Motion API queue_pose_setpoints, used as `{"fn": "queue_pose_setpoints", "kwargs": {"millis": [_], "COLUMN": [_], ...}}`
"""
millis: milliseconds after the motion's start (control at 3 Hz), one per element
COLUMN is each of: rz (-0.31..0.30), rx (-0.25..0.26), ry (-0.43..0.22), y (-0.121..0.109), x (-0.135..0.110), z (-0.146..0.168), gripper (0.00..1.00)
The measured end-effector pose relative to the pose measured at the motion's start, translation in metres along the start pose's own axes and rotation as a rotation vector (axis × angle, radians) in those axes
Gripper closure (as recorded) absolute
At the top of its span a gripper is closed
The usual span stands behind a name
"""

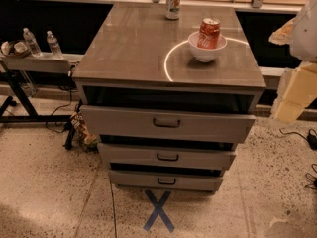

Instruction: Pick coke can from white bowl and place on counter

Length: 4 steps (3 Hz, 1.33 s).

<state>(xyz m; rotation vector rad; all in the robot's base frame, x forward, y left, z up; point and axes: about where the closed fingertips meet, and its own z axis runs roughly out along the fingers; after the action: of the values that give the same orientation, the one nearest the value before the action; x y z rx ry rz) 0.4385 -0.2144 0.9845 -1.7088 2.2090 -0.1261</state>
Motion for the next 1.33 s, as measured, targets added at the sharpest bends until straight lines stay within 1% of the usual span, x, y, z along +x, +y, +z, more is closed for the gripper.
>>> {"fn": "queue_pose_setpoints", "kwargs": {"millis": [333,667,1000,1333], "rz": [0.0,-0.021,-0.05,-0.056], "rx": [0.0,0.011,0.077,0.177], "ry": [0.0,-0.032,-0.126,-0.214], "y": [0.0,-0.021,-0.089,-0.155], "x": [0.0,-0.003,-0.013,-0.028], "z": [0.0,0.014,0.048,0.067], "gripper": [0.0,0.0,0.0,0.0]}}
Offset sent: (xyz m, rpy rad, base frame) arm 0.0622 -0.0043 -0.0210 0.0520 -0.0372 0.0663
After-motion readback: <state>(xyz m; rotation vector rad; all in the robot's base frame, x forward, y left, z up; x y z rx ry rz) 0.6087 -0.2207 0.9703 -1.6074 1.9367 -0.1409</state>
